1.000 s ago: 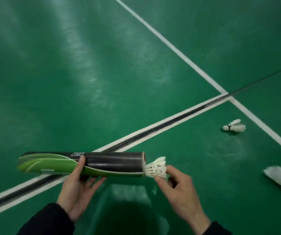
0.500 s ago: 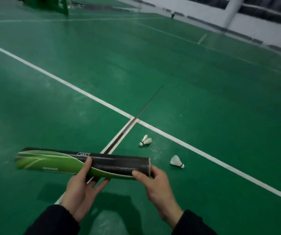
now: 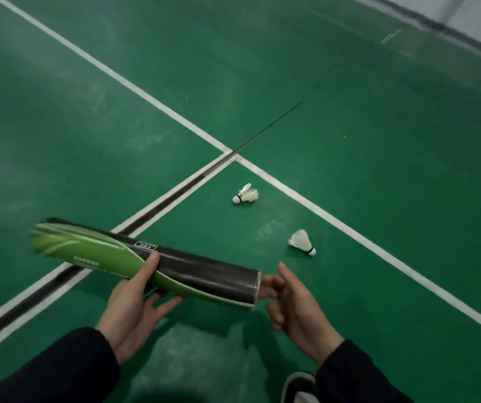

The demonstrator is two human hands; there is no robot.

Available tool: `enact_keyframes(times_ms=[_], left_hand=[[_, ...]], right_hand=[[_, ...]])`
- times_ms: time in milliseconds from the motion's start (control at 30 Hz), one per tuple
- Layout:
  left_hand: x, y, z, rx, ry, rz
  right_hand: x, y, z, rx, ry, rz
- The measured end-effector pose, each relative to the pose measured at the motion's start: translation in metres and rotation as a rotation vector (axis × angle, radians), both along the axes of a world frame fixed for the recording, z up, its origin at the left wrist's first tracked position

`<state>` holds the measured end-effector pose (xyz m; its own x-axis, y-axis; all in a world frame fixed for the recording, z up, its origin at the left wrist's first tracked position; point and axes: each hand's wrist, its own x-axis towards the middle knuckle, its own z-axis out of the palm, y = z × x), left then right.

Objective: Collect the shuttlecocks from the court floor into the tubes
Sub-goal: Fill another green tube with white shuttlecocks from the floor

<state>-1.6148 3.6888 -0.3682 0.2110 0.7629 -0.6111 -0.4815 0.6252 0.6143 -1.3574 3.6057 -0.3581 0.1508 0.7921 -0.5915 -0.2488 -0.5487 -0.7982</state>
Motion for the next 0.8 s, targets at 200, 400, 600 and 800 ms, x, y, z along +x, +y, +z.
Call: enact_keyframes(times_ms=[200, 400, 600, 800], left_hand=[[0.014, -0.012, 0.002, -0.022, 0.119, 0.055], [0.027, -0.031, 0.0, -0.036, 0.21, 0.017], [0.044, -0.054, -0.009, -0.089, 0.186, 0.017], [0.058, -0.045, 0.003, -0.097, 0.177, 0.088]], right_hand=[[0.144, 0.065, -0.053, 0.019, -1.19, 0.302], [0.22, 0.081, -0.082, -0.082, -1.642, 0.872], [0.205, -0.019, -0.066, 0.026, -0.962, 0.254], [0.088, -0.061, -0.001, 0.305, -0.188, -0.22]])
